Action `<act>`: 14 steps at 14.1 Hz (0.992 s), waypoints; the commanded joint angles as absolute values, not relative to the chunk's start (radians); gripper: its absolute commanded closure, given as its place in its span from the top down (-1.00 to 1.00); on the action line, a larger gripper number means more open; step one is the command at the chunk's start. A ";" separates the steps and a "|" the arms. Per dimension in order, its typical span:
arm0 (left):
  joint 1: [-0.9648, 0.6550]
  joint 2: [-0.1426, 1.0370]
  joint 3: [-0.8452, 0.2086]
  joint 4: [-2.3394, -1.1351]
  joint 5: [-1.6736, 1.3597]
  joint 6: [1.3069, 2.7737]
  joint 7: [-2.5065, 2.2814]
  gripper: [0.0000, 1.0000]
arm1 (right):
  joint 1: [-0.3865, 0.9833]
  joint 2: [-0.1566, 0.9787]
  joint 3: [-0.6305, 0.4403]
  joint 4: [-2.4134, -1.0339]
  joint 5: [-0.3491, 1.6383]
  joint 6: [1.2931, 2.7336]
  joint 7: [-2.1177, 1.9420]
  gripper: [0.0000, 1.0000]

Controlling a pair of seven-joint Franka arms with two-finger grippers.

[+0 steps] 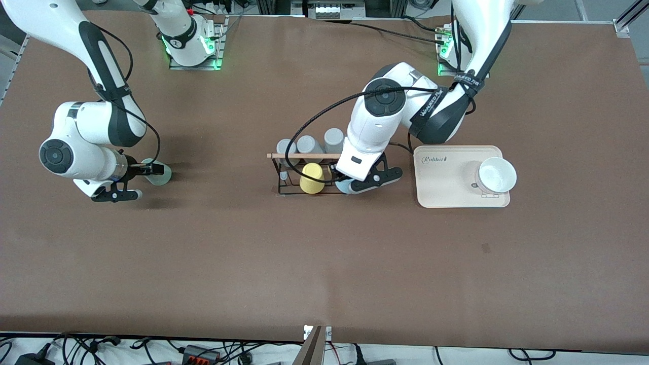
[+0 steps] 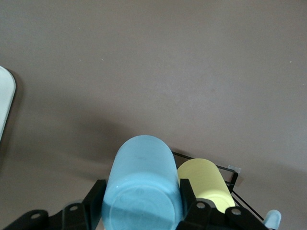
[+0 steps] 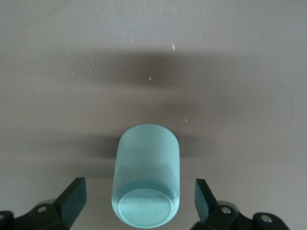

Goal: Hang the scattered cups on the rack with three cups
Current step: 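Hang the blue cup beside the yellow cup while the right gripper grasps the mint cup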

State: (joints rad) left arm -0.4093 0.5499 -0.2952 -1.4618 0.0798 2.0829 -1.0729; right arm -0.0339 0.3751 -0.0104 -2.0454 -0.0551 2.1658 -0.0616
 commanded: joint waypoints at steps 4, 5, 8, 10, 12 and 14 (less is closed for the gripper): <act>-0.436 0.571 -0.290 -1.431 0.107 2.079 -1.094 -0.39 | -0.051 0.396 -0.006 -2.066 -0.069 2.181 -0.092 1.00; -0.445 0.571 -0.290 -1.433 0.107 2.091 -1.094 -0.39 | -0.051 0.396 -0.006 -2.065 -0.069 2.181 -0.092 1.00; -0.448 0.572 -0.291 -1.434 0.107 2.097 -1.094 -0.39 | -0.052 0.399 -0.006 -2.066 -0.069 2.177 -0.092 1.00; -0.466 0.589 -0.288 -1.434 0.109 2.098 -1.094 -0.39 | -0.052 0.403 -0.006 -2.065 -0.068 2.172 -0.092 1.00; -0.469 0.607 -0.288 -1.436 0.110 2.117 -1.094 -0.40 | -0.052 0.403 -0.006 -2.065 -0.069 2.171 -0.092 1.00; -0.476 0.614 -0.290 -1.436 0.144 2.121 -1.094 -0.40 | -0.054 0.403 -0.006 -2.065 -0.069 2.171 -0.095 1.00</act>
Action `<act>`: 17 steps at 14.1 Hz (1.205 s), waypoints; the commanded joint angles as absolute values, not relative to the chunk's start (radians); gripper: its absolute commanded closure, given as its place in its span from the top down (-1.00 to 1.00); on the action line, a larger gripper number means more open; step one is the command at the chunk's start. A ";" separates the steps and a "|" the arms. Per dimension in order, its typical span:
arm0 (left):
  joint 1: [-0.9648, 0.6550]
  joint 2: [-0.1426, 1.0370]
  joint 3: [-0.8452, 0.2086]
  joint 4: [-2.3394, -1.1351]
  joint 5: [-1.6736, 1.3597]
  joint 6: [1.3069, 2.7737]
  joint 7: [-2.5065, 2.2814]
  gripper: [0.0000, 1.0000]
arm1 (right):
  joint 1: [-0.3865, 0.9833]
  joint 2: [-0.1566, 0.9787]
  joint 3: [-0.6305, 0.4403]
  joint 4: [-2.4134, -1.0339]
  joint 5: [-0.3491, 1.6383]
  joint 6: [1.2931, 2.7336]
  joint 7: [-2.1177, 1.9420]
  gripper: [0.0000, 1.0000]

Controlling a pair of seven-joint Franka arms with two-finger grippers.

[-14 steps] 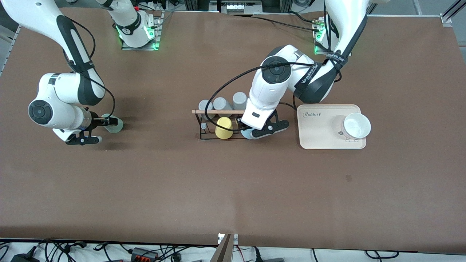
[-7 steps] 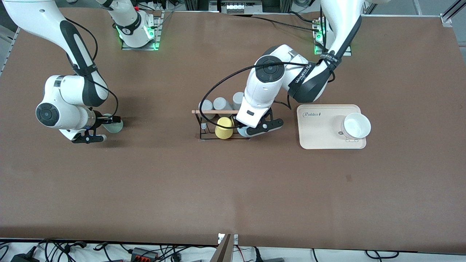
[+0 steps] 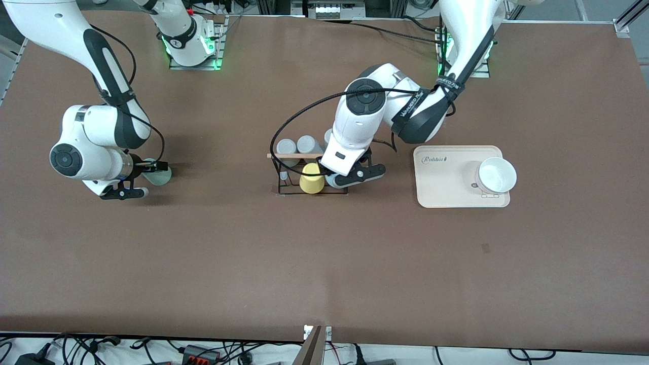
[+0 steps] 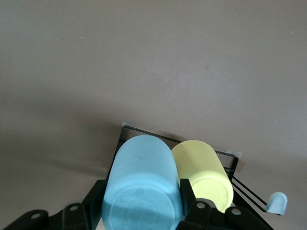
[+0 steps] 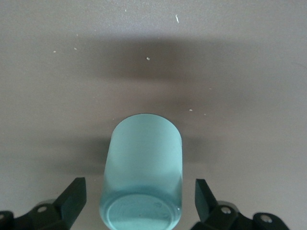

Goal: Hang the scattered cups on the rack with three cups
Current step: 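Hang the blue cup beside the yellow cup while the right gripper grasps the mint cup, then open the left gripper and withdraw while the right gripper lifts the mint cup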

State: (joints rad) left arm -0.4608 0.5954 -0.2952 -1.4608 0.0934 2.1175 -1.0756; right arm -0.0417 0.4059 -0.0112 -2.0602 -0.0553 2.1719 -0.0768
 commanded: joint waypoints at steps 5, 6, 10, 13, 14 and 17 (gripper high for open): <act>-0.479 0.630 -0.290 -1.436 0.146 2.125 -1.094 -0.32 | -0.054 0.405 -0.006 -2.065 -0.067 2.168 -0.095 1.00; -0.480 0.638 -0.290 -1.436 0.146 2.125 -1.094 -0.32 | -0.054 0.405 -0.006 -2.065 -0.067 2.166 -0.095 1.00; -0.486 0.643 -0.290 -1.436 0.146 2.131 -1.091 0.25 | -0.054 0.403 -0.006 -2.063 -0.067 2.157 -0.095 0.32; -0.482 0.635 -0.290 -1.434 0.166 2.128 -1.083 1.00 | -0.055 0.403 -0.006 -2.060 -0.067 2.157 -0.094 -0.20; -0.479 0.631 -0.290 -1.434 0.166 2.126 -1.078 1.00 | -0.054 0.402 -0.008 -2.057 -0.067 2.154 -0.094 -0.25; -0.472 0.614 -0.287 -1.430 0.167 2.106 -1.051 1.00 | -0.051 0.385 -0.005 -1.998 -0.066 2.085 -0.094 -0.29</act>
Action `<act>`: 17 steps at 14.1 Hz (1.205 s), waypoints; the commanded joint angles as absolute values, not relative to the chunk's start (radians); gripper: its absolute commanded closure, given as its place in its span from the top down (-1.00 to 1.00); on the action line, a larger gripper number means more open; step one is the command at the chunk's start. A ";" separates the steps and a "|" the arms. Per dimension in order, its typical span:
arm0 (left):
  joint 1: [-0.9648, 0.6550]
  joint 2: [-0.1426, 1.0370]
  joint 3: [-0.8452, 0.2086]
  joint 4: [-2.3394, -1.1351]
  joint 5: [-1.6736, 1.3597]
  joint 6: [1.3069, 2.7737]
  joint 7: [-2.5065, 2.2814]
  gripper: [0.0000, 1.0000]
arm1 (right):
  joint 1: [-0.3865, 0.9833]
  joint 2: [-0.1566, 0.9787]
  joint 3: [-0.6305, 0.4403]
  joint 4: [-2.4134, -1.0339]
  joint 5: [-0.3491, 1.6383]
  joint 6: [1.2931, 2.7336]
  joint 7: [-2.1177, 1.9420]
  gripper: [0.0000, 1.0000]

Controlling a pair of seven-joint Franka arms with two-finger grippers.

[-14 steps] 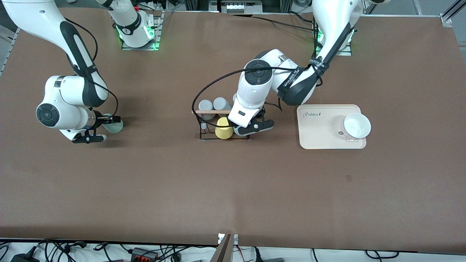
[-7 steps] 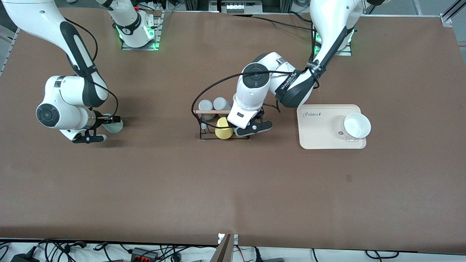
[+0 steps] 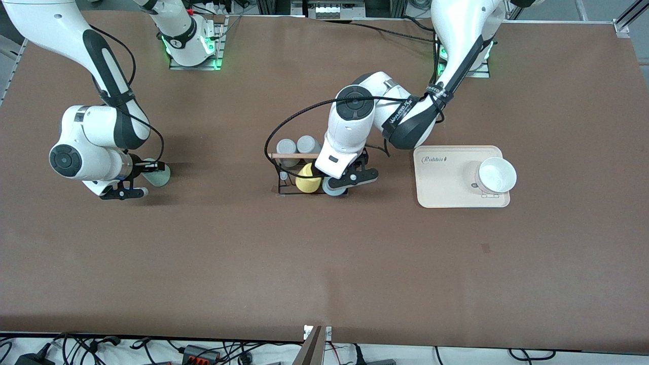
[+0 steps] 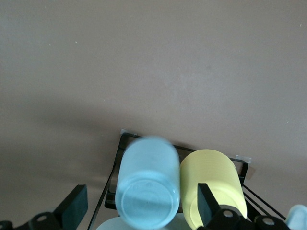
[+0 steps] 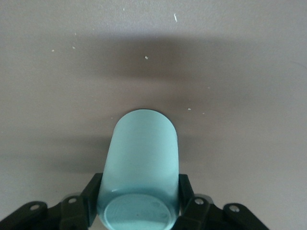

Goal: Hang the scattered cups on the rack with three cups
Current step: 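Open the left gripper and withdraw while the right gripper lifts the mint cup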

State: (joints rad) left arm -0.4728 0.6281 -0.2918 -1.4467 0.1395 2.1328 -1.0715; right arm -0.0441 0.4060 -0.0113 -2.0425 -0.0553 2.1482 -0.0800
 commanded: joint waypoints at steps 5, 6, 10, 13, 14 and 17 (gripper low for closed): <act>-0.368 0.485 -0.285 -1.424 0.167 1.863 -0.726 1.00 | -0.005 0.383 0.011 -1.740 -0.048 1.816 -0.078 -0.29; -0.345 0.454 -0.285 -1.425 0.167 1.814 -0.657 1.00 | 0.018 0.383 0.011 -1.717 -0.046 1.813 -0.075 -0.29; -0.198 0.339 -0.290 -1.427 0.166 1.649 -0.396 1.00 | 0.101 0.393 0.012 -1.634 0.080 1.815 -0.046 -0.35; -0.059 0.260 -0.296 -1.425 0.153 1.527 -0.282 1.00 | 0.191 0.413 0.011 -1.556 0.081 1.801 0.070 -0.35; -0.019 0.244 -0.296 -1.424 0.150 1.463 -0.279 1.00 | 0.216 0.413 0.012 -1.548 0.083 1.798 0.093 -0.35; 0.063 0.184 -0.267 -1.434 0.103 1.436 -0.207 1.00 | 0.294 0.413 0.012 -1.526 0.107 1.789 0.123 -0.35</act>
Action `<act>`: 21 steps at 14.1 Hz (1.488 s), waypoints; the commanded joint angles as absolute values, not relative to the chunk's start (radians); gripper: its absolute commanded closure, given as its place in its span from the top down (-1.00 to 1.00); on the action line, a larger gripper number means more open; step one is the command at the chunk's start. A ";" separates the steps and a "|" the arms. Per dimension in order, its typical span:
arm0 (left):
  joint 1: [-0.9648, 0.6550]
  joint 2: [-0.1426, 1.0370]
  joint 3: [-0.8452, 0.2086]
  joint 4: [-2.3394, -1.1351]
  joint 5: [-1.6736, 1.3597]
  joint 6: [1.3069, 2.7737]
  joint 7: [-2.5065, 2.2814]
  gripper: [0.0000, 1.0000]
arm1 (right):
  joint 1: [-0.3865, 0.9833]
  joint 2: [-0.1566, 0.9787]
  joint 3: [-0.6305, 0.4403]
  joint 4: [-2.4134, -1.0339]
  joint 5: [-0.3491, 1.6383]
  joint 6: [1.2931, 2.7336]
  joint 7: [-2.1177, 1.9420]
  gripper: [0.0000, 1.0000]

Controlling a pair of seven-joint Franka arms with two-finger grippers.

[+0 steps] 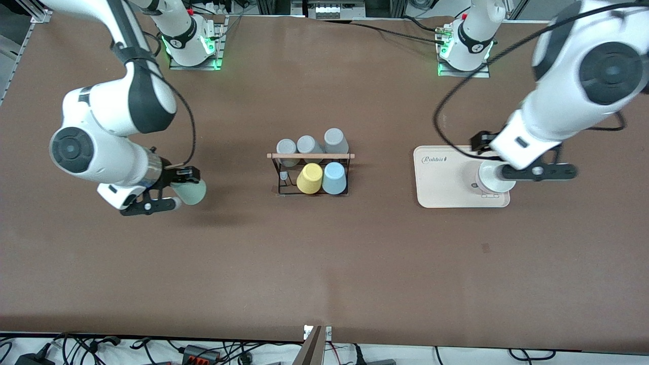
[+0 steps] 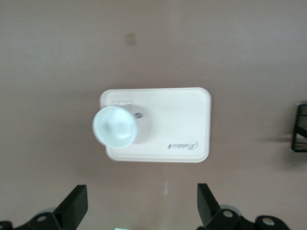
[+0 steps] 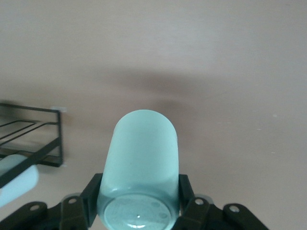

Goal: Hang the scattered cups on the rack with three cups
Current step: 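Open the left gripper and withdraw while the right gripper lifts the mint cup, then carry the mint cup with the right gripper and hang it beside the yellow cup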

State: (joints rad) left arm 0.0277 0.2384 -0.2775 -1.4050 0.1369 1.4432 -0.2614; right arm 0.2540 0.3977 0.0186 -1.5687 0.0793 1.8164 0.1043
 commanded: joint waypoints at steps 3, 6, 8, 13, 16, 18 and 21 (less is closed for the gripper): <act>0.005 0.086 -0.062 -1.544 -0.017 1.530 -0.065 1.00 | 0.351 0.414 0.012 -1.513 0.207 1.792 0.152 -0.34; -0.003 -0.006 -0.038 -1.670 -0.006 1.701 -0.014 1.00 | 0.435 0.471 0.011 -1.444 0.227 1.799 0.270 -0.34; -0.005 -0.009 -0.038 -1.672 0.014 1.709 -0.017 1.00 | 0.468 0.505 0.011 -1.390 0.227 1.801 0.333 -0.34; 0.009 -0.006 -0.038 -1.664 0.023 1.666 -0.032 1.00 | 0.500 0.541 0.011 -1.367 0.227 1.821 0.364 -0.34; 0.008 -0.006 -0.051 -1.663 0.023 1.661 -0.032 1.00 | 0.509 0.557 0.011 -1.367 0.229 1.853 0.362 -0.34; 0.009 -0.008 -0.052 -1.664 0.023 1.661 -0.034 1.00 | 0.515 0.561 0.011 -1.367 0.227 1.852 0.360 -0.34; 0.009 -0.006 -0.052 -1.664 0.023 1.661 -0.034 1.00 | 0.517 0.561 0.011 -1.368 0.226 1.847 0.360 -0.34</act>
State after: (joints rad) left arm 0.0123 0.0094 -0.0509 -1.6530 0.0043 1.6691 -0.0341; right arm 0.5057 0.5472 0.0213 -1.3980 0.2115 1.8564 0.3494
